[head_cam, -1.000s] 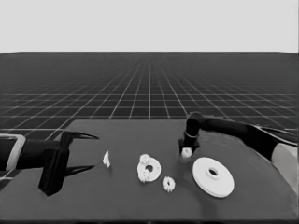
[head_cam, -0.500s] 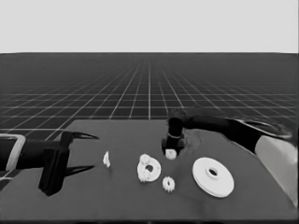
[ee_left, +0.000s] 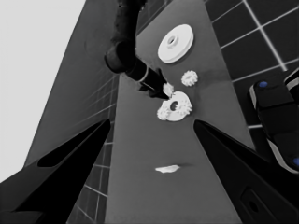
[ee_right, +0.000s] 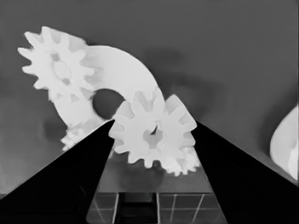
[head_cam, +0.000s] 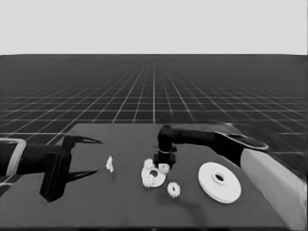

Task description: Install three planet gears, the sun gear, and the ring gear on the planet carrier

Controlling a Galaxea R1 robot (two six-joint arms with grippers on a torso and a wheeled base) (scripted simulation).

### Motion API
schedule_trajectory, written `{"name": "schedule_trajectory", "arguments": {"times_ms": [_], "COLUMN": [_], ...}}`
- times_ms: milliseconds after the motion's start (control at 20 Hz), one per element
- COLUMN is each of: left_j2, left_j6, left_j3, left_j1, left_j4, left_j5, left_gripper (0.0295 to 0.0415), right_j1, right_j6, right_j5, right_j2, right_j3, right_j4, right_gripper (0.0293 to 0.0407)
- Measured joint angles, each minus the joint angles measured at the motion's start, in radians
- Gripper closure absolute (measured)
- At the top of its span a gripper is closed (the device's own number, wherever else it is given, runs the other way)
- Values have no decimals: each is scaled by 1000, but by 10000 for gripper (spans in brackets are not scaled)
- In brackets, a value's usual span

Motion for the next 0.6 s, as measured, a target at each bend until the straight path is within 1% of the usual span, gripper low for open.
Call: {"name": "schedule_trajectory", "arguments": {"times_ms": [100, 400, 450, 500, 550, 600], "left_j2": [0, 0, 0, 0, 0, 0], "left_j6": [0, 0, 0, 0, 0, 0], "left_j3": [0, 0, 0, 0, 0, 0], "left_j1": [0, 0, 0, 0, 0, 0], "left_j4": [0, 0, 0, 0, 0, 0], "left_j5": [0, 0, 0, 0, 0, 0], "left_gripper": [326, 326, 326, 326, 326, 326], "right_j1": [-36, -51, -51, -52, -52, -52], "right_j6": [-17, -26, -26, -26, -26, -26], "right_j5": [15, 24, 24, 24, 24, 25], "right_j2": [9, 14, 14, 14, 14, 14], "right_j3": [-31, -47, -47, -47, -47, -47], "right_j4": [-31, -47, -47, -47, -47, -47], "right_gripper": [387, 388, 356, 328, 319, 316]}}
